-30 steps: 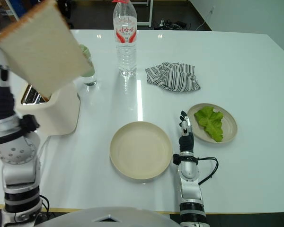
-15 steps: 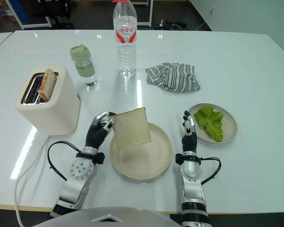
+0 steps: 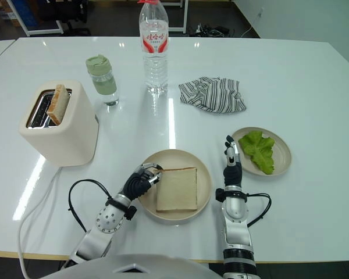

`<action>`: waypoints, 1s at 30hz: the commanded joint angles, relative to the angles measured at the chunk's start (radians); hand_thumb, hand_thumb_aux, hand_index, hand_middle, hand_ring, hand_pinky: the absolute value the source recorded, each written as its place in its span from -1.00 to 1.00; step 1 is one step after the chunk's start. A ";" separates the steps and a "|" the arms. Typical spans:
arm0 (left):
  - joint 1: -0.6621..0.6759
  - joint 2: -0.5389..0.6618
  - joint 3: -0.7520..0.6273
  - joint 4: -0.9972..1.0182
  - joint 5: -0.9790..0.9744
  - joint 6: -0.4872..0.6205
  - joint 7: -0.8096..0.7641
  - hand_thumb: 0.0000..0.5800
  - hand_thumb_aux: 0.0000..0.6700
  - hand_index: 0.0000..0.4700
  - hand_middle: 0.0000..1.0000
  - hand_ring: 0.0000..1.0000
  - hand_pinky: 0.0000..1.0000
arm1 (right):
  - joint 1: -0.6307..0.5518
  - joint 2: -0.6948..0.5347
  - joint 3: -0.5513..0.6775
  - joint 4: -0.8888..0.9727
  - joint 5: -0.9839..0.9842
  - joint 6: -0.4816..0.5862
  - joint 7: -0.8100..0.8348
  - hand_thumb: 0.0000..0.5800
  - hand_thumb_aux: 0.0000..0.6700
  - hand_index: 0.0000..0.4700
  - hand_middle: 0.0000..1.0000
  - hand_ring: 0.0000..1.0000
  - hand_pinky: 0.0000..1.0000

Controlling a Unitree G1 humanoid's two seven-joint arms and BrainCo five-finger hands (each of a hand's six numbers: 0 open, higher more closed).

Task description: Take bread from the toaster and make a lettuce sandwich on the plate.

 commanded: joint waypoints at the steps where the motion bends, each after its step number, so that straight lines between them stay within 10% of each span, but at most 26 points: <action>1: -0.023 0.036 -0.023 0.018 0.089 0.015 -0.016 -1.00 -1.00 -1.00 -1.00 -1.00 -1.00 | 0.006 -0.001 -0.002 -0.008 0.000 0.013 -0.001 -1.00 -1.00 -1.00 -1.00 -1.00 -1.00; 12: -0.026 0.106 0.021 -0.286 0.478 -0.248 0.316 -1.00 -1.00 -1.00 -1.00 -1.00 -1.00 | 0.015 -0.002 0.001 -0.021 -0.001 0.017 0.006 -1.00 -1.00 -1.00 -1.00 -1.00 -1.00; 23: -0.038 -0.046 0.212 -0.090 -0.295 -0.211 0.088 -1.00 -1.00 -1.00 -1.00 -1.00 -1.00 | 0.049 -0.239 -0.219 -0.551 -0.551 -0.014 -0.105 -1.00 -1.00 -1.00 -1.00 -1.00 -1.00; 30: -0.045 -0.074 0.217 -0.102 -0.332 -0.189 0.026 -1.00 -1.00 -1.00 -1.00 -1.00 -1.00 | -0.139 -0.599 -0.154 0.004 -0.868 0.060 -0.186 -1.00 -1.00 -1.00 -1.00 -1.00 -1.00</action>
